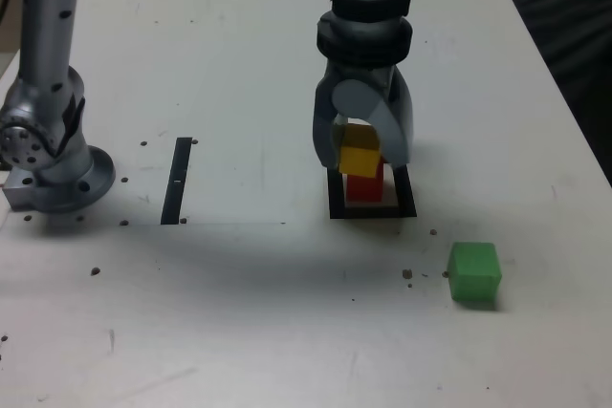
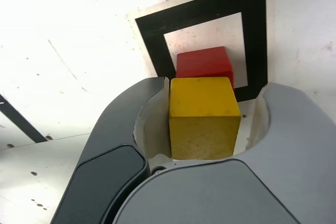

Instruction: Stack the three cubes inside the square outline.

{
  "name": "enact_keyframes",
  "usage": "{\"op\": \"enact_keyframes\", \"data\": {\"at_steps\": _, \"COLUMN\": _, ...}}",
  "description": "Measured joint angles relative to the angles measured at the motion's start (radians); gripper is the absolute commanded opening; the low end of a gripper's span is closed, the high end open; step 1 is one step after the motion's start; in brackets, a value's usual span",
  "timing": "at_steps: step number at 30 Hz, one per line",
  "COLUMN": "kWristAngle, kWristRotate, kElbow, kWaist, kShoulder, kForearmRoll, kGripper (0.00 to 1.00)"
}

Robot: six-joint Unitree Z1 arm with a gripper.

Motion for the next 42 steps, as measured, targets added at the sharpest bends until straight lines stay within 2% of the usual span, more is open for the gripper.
{"op": "enact_keyframes", "data": {"at_steps": 11, "kWristAngle": 0.005, "kWristRotate": 0.001, "kElbow": 0.011, "kWaist": 0.000, "kShoulder": -0.025, "kForearmRoll": -0.010, "kGripper": 1.00}}
{"op": "enact_keyframes", "data": {"at_steps": 16, "kWristAngle": 0.012, "kWristRotate": -0.007, "kElbow": 0.053, "kWaist": 0.000, "kShoulder": -0.081, "kForearmRoll": -0.010, "kGripper": 1.00}}
{"op": "enact_keyframes", "data": {"at_steps": 21, "kWristAngle": 0.057, "kWristRotate": -0.027, "kElbow": 0.056, "kWaist": -0.033, "kShoulder": -0.130, "kForearmRoll": -0.007, "kGripper": 1.00}}
{"op": "enact_keyframes", "data": {"at_steps": 25, "kWristAngle": 0.116, "kWristRotate": -0.037, "kElbow": -0.018, "kWaist": -0.088, "kShoulder": -0.143, "kForearmRoll": 0.044, "kGripper": 1.00}}
{"op": "enact_keyframes", "data": {"at_steps": 27, "kWristAngle": 0.128, "kWristRotate": -0.037, "kElbow": -0.038, "kWaist": -0.102, "kShoulder": -0.143, "kForearmRoll": 0.064, "kGripper": 1.00}}
{"op": "enact_keyframes", "data": {"at_steps": 30, "kWristAngle": 0.161, "kWristRotate": -0.034, "kElbow": -0.108, "kWaist": -0.135, "kShoulder": -0.121, "kForearmRoll": 0.127, "kGripper": 1.00}}
{"op": "enact_keyframes", "data": {"at_steps": 32, "kWristAngle": 0.170, "kWristRotate": -0.025, "kElbow": -0.157, "kWaist": -0.165, "kShoulder": -0.100, "kForearmRoll": 0.155, "kGripper": 1.00}}
{"op": "enact_keyframes", "data": {"at_steps": 42, "kWristAngle": 0.177, "kWristRotate": -0.009, "kElbow": -0.355, "kWaist": -0.264, "kShoulder": 0.057, "kForearmRoll": 0.222, "kGripper": 1.00}}
